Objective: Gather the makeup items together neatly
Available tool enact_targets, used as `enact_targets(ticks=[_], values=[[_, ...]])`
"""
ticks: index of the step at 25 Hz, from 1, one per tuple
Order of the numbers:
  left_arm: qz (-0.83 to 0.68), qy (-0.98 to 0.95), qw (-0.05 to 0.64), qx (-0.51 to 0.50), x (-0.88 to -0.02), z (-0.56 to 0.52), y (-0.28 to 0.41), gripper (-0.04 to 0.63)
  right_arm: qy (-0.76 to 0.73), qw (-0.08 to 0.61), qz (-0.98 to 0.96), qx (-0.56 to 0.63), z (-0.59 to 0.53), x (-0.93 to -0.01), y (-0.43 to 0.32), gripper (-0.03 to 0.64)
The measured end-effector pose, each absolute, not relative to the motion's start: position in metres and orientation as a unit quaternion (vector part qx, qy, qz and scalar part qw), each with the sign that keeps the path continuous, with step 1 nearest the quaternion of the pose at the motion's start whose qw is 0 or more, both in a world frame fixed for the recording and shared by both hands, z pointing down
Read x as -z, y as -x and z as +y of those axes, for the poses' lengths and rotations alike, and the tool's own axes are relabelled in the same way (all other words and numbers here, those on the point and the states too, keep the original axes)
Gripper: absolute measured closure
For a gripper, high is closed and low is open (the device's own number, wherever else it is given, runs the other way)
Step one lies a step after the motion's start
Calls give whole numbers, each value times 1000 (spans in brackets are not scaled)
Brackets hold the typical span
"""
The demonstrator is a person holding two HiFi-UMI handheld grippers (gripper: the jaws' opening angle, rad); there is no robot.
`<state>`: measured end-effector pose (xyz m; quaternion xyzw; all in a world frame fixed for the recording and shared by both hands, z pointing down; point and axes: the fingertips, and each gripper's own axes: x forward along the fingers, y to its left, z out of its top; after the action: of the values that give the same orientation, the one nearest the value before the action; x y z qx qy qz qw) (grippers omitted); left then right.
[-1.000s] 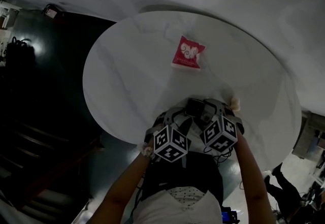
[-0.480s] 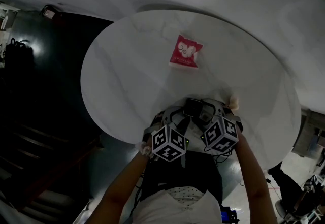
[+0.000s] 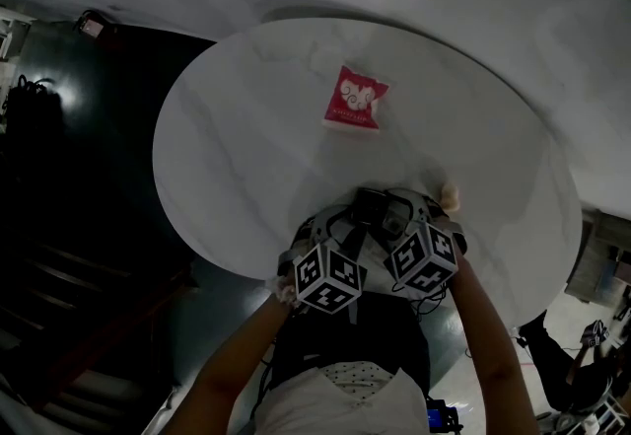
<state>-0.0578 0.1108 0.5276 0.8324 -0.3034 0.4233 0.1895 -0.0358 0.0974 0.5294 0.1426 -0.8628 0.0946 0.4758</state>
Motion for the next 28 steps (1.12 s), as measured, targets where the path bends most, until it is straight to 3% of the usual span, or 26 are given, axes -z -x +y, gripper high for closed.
enact_targets(ticks=[17, 28], values=[[-296, -839, 205, -408, -519, 112, 54, 399, -162, 462, -866, -100, 99, -523, 35, 307], [-294, -857, 180, -383, -485, 79, 34, 400, -199, 453, -864, -89, 65, -488, 12, 307]])
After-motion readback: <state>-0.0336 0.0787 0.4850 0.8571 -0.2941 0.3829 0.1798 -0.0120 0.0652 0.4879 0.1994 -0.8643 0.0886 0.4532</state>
